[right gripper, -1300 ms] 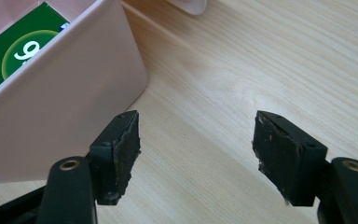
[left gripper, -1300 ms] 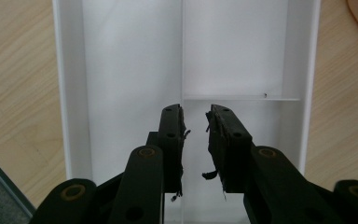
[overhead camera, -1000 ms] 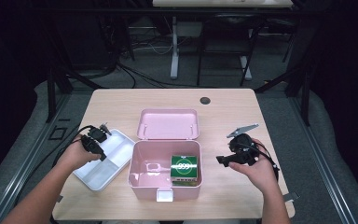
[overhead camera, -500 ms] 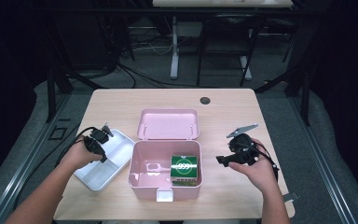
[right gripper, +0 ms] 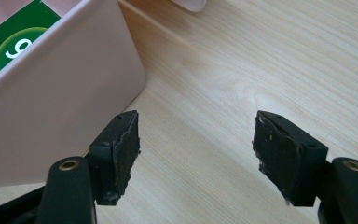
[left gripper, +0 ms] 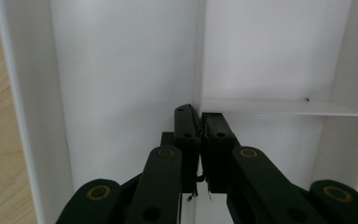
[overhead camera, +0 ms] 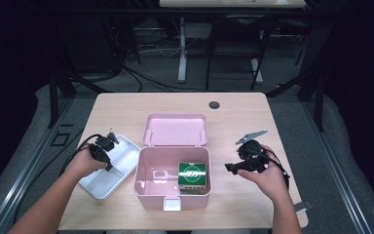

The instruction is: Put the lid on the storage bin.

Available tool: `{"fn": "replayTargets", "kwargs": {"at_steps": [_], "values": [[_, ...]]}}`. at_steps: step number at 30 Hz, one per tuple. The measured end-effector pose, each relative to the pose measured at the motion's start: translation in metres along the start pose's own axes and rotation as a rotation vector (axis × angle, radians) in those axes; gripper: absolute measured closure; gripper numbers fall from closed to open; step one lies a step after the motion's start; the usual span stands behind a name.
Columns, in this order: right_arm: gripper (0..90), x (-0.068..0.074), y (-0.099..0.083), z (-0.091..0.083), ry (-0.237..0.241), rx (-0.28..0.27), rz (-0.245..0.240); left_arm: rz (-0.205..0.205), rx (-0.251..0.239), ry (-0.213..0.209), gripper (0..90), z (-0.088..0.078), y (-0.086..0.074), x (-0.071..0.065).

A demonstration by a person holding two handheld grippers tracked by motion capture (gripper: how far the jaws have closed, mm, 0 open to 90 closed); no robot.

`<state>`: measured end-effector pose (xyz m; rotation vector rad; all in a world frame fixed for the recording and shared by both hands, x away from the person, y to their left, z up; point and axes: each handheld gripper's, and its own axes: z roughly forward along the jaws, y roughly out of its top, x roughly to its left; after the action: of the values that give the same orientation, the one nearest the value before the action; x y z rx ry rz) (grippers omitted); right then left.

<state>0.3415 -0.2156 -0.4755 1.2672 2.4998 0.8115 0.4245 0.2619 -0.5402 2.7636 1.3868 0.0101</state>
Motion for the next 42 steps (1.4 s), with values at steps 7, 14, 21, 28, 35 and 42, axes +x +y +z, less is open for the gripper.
{"fn": "replayTargets", "kwargs": {"at_steps": [7,14,21,28,35,42], "values": [[31.1,0.000,0.000,0.002,0.005,0.006,-0.001,0.008,0.006,0.012,88.2,0.003,0.003,-0.002],[31.1,0.001,0.000,0.003,0.014,0.005,-0.003,-0.007,0.010,0.009,89.0,0.002,0.002,-0.001],[31.2,0.000,0.000,0.003,0.010,0.006,0.002,-0.020,0.004,-0.002,89.1,-0.009,-0.003,0.003],[31.1,0.001,0.000,0.003,0.010,0.007,0.001,-0.026,-0.025,-0.015,89.1,-0.030,-0.008,0.004],[31.1,0.001,0.000,0.004,0.006,0.009,0.000,-0.008,-0.037,-0.003,89.2,-0.055,-0.012,0.002],[31.1,0.001,0.000,0.004,0.003,0.009,0.000,0.017,-0.059,0.011,89.1,-0.085,-0.015,0.001]]}}
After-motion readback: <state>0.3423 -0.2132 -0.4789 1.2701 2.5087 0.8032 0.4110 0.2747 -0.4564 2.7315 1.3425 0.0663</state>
